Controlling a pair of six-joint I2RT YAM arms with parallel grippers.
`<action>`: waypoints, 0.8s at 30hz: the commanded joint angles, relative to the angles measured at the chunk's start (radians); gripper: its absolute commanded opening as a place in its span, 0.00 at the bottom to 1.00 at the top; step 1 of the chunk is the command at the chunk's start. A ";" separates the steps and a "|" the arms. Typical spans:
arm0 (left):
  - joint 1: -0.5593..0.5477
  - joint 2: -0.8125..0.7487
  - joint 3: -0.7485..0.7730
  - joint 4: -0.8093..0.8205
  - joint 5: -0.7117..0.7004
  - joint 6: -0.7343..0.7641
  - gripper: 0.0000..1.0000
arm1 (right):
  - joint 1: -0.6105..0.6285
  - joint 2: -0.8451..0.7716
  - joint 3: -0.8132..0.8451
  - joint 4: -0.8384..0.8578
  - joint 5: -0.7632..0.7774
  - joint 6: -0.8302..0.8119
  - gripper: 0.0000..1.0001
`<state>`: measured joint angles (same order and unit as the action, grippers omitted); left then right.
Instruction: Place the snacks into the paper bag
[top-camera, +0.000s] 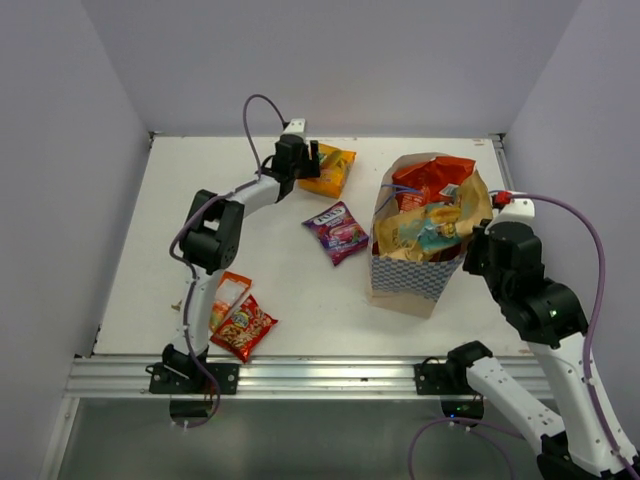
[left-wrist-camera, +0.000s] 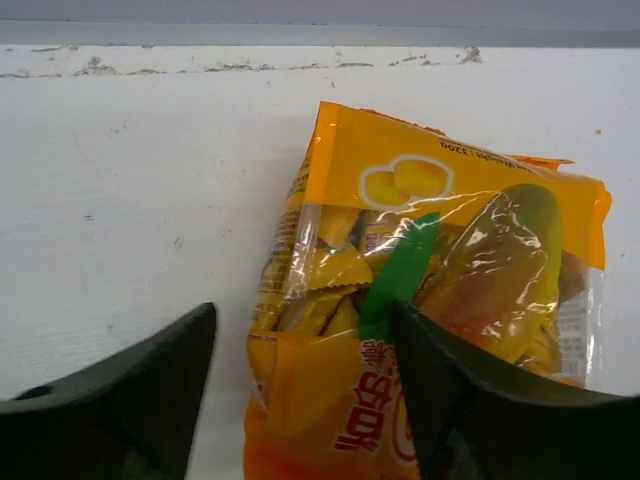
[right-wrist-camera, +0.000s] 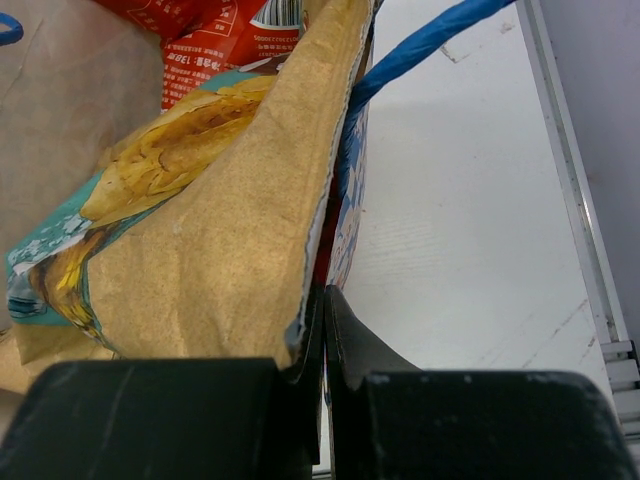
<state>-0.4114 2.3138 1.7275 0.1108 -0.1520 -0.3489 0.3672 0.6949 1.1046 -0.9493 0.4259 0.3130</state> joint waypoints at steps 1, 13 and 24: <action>0.020 0.042 0.077 -0.017 0.048 0.027 0.57 | 0.009 0.011 -0.005 0.044 0.000 -0.020 0.00; 0.019 -0.178 -0.112 0.023 0.012 0.002 0.00 | 0.009 0.022 -0.015 0.063 0.002 -0.022 0.00; -0.162 -0.661 -0.198 -0.017 -0.026 0.014 0.00 | 0.010 0.003 -0.009 0.049 0.019 -0.014 0.00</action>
<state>-0.4747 1.8454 1.4376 0.0044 -0.1413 -0.3538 0.3729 0.7151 1.0954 -0.9154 0.4274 0.3088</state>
